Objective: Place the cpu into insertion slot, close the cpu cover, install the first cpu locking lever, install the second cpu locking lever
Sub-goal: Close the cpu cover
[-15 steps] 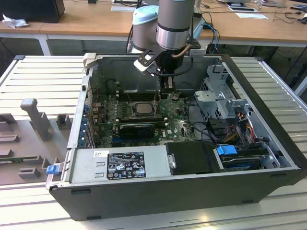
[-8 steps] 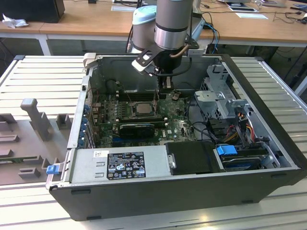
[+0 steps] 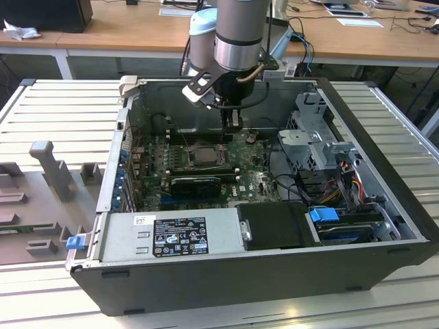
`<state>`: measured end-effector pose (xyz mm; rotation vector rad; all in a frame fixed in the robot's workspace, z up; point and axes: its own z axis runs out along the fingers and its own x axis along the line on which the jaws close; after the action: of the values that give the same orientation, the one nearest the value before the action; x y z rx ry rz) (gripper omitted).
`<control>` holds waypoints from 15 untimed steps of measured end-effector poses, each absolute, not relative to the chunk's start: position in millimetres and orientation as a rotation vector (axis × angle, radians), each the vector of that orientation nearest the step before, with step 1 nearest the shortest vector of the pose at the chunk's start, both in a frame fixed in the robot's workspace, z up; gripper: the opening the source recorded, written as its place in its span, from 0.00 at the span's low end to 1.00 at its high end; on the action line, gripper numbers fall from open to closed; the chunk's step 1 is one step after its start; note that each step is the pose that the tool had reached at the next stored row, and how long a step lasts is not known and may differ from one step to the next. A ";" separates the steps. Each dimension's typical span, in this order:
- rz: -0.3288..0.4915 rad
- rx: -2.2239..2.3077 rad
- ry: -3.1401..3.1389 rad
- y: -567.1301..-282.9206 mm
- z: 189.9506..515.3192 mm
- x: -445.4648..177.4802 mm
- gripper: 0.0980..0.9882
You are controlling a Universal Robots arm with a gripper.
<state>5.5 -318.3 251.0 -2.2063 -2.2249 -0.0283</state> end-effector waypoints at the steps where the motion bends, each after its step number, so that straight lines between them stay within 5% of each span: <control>1: -0.029 -2.206 -2.225 -318.3 251.0 2.9 0.01; 15: -0.028 -2.184 -2.246 -319.1 229.3 -22.7 0.01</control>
<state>-22.7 -319.1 229.3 -2.1835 -2.2464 -0.0277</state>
